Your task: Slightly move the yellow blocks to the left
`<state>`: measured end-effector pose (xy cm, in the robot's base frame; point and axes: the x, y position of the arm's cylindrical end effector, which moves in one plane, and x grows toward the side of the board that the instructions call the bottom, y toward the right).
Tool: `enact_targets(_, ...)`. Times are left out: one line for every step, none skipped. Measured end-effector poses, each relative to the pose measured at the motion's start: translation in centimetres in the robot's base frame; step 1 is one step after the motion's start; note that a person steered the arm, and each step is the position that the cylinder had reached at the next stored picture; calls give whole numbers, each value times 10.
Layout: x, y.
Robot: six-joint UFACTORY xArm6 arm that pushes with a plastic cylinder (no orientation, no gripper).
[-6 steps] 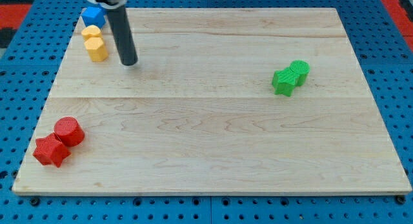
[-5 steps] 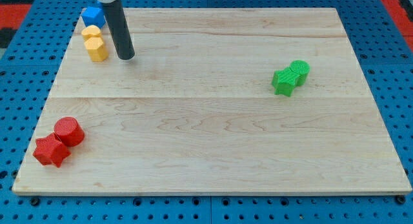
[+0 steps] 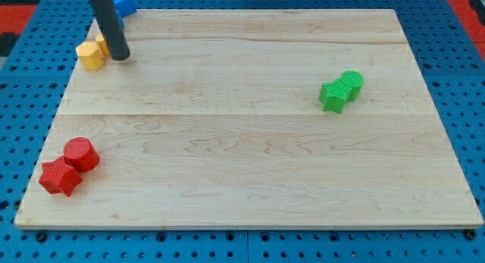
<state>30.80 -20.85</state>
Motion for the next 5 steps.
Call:
enact_targets(-2,-8)
enact_targets(-5,-11)
enact_targets(-7,-13)
enact_targets(6,2)
enact_targets(25,42)
